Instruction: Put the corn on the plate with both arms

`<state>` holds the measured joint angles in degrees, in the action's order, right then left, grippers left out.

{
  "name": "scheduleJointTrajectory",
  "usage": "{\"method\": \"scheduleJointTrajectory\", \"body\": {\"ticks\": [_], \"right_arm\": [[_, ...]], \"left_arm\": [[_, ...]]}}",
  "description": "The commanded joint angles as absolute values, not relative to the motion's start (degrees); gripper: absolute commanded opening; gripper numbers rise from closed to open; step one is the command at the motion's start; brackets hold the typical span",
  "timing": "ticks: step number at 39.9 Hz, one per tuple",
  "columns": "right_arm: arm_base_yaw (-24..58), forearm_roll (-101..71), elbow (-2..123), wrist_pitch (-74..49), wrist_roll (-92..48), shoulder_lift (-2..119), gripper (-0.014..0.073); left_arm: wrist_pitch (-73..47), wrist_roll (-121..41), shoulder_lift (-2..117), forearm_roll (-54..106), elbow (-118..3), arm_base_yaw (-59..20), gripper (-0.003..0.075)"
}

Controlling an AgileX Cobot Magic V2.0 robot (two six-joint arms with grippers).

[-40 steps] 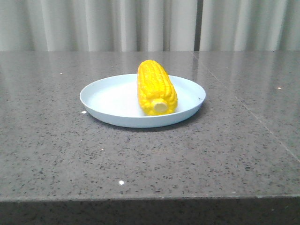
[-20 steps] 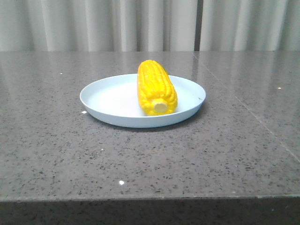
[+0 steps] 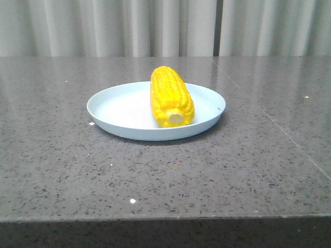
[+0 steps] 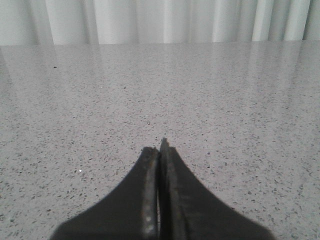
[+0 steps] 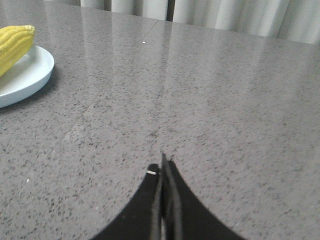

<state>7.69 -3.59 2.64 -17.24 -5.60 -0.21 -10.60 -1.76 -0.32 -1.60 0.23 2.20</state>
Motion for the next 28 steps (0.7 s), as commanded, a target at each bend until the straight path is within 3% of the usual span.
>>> {"method": "scheduleJointTrajectory", "body": {"ticks": [1, 11, 28], "right_arm": [[7.3, -6.9, 1.1, -9.9, -7.2, -1.5, -0.012], [7.0, -9.7, -1.2, -8.8, -7.1, -1.5, -0.012], [-1.0, -9.7, -1.4, -8.9, -7.1, -1.6, -0.012]], "left_arm": [[-5.7, -1.6, -1.5, -1.1, 0.5, 2.3, -0.002], [-5.7, -1.6, -1.5, -1.1, 0.5, 2.3, -0.002], [-5.7, -1.6, -1.5, -1.1, 0.5, 2.3, -0.002]]}}
